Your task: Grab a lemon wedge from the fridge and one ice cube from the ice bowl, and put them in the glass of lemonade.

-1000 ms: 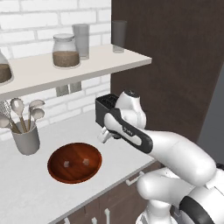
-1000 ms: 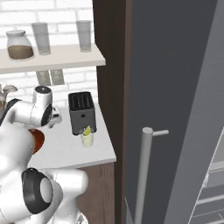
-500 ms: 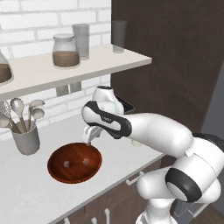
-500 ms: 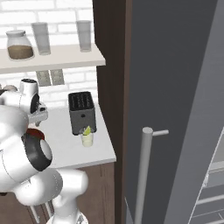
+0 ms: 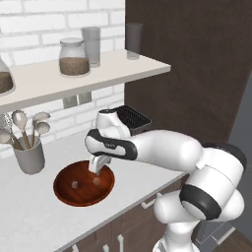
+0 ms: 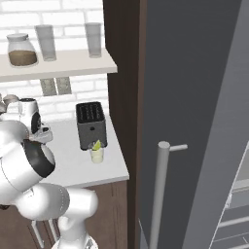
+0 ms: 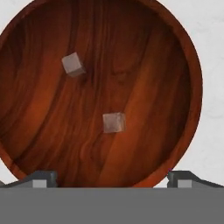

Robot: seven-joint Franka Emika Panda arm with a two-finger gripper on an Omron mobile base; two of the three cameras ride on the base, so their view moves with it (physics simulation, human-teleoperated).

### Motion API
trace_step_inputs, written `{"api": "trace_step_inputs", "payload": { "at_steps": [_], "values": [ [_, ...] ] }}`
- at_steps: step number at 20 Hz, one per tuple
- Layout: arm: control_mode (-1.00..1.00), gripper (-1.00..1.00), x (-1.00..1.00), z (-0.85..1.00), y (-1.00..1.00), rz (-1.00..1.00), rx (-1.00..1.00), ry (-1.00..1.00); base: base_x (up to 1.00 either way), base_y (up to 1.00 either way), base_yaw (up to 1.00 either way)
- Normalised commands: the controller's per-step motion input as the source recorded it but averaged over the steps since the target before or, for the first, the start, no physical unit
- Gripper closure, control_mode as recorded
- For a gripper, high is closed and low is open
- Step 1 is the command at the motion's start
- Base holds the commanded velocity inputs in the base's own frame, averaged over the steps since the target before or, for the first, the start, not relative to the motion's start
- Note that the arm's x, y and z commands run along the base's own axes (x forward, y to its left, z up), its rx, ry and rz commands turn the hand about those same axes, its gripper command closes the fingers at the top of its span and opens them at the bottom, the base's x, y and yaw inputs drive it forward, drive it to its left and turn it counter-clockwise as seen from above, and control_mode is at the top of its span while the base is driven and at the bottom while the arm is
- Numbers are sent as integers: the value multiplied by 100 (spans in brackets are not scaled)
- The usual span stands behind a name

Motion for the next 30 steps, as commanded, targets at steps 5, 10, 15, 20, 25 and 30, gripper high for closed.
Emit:
{"api": "trace_step_inputs", "payload": {
  "at_steps": [5, 10, 15, 20, 25, 30],
  "values": [
    [-100, -100, 0, -36, 16, 0, -13, 13, 0, 0, 0],
    [-100, -100, 0, -39, 1, 0, -7, 0, 0, 0, 0],
    [-100, -100, 0, -30, 11, 0, -1, 0, 0, 0, 0],
    [-100, -100, 0, -20, 16, 1, 0, -3, 0, 0, 0],
    [-100, -100, 0, -13, 3, 0, 0, -1, 0, 0, 0],
    [-100, -100, 0, -13, 5, 1, 0, 0, 0, 0, 0]
  ]
}}
